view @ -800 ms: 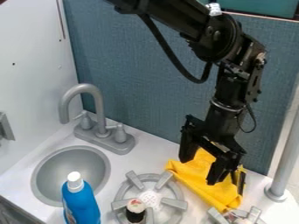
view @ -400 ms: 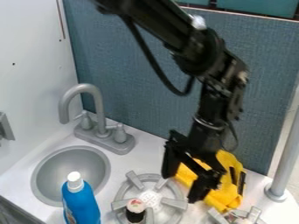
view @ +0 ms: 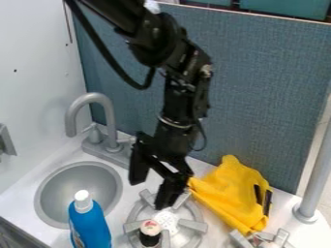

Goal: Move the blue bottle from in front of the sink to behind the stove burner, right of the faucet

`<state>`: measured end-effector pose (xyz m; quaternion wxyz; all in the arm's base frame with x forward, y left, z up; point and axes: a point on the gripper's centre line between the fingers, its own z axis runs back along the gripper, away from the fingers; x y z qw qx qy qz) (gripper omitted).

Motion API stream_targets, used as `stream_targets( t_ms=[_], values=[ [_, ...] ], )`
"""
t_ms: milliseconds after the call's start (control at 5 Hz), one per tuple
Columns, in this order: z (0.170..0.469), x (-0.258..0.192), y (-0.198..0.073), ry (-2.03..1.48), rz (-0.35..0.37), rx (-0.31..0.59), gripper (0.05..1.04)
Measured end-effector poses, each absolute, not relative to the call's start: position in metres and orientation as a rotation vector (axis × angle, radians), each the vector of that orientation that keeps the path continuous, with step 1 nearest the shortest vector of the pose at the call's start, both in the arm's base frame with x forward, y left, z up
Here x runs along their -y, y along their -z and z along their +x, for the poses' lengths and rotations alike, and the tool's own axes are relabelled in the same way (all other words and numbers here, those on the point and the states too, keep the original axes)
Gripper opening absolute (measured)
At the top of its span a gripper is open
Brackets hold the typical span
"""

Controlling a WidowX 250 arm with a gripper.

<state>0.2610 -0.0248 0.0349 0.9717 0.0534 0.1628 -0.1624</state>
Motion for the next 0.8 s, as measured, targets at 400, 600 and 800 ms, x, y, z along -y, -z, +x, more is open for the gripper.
stream_targets(
  t_ms=[400,600,800],
  values=[
    [0.238,-0.02,-0.04,0.216,0.133,-0.302,1.001],
    [0.231,-0.036,-0.041,0.175,0.158,-0.305,1.001],
    [0.228,-0.055,-0.039,0.208,0.201,-0.304,1.001]
  ],
)
